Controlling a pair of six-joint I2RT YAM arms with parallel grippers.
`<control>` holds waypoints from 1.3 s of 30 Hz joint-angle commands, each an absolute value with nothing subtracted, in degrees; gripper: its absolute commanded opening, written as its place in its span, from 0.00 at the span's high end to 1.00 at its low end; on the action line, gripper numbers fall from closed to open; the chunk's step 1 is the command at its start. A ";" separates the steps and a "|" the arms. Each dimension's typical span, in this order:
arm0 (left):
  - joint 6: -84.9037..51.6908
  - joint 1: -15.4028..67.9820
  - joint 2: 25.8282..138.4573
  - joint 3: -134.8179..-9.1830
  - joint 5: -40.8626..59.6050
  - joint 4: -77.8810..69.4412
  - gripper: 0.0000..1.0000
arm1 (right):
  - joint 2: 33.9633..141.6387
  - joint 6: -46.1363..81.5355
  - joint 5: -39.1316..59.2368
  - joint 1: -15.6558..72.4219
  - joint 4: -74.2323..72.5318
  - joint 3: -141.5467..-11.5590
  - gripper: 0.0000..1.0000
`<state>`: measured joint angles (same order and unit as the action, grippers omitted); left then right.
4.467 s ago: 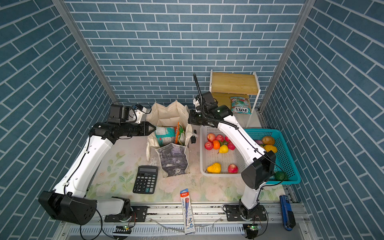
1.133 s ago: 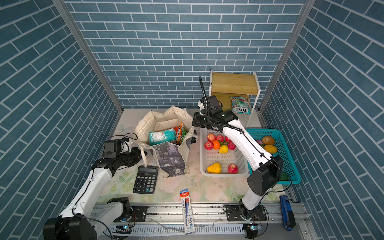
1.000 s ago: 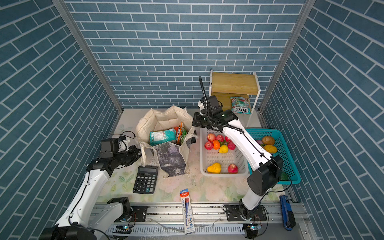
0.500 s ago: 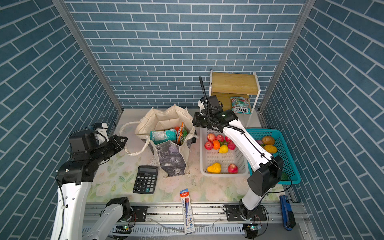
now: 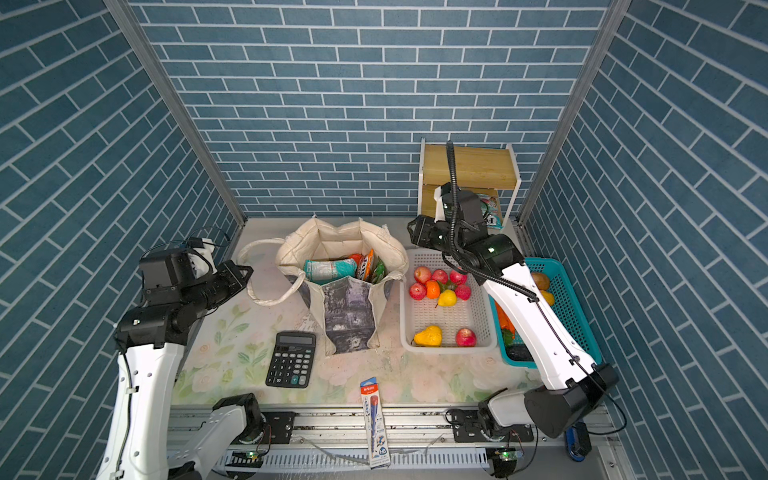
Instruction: Place the food into the grocery bag and tie it
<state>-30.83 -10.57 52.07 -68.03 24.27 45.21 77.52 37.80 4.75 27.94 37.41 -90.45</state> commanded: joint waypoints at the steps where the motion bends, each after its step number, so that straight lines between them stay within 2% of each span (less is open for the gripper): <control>1: -29.52 -14.00 51.70 -70.33 26.37 44.08 1.00 | 76.67 46.05 7.07 24.56 35.11 -84.03 0.48; 8: -28.47 -20.32 52.03 -70.07 30.67 44.30 1.00 | 77.70 59.53 15.94 20.67 24.58 -70.44 0.48; 15: -27.58 -25.34 52.95 -69.37 33.30 44.02 1.00 | 82.56 68.30 23.37 20.58 14.32 -64.50 0.48; 39: -30.28 -27.08 52.91 -67.85 36.12 41.25 1.00 | 91.68 77.14 26.32 27.28 2.41 -59.78 0.47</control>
<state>-30.09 -26.37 53.28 -67.68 36.23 44.03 90.89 74.46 25.98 26.72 4.27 -60.84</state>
